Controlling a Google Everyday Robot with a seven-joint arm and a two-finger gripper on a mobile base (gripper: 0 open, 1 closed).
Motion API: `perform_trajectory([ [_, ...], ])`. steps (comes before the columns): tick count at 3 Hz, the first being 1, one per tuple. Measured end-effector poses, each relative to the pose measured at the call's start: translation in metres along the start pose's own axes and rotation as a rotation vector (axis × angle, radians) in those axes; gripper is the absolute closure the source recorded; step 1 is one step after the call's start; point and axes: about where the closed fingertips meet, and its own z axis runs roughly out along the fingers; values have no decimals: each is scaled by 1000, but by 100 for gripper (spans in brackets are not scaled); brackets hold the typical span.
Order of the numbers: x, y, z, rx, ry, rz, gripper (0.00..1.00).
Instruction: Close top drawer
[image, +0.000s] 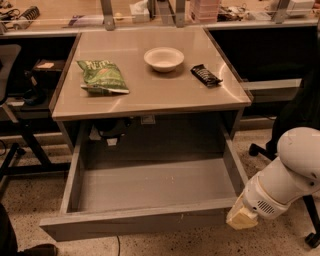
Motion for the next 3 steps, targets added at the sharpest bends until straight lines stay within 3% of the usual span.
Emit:
perform_trajectory([
  [2, 0, 0, 0, 0, 0, 0, 11],
  [3, 0, 0, 0, 0, 0, 0, 0],
])
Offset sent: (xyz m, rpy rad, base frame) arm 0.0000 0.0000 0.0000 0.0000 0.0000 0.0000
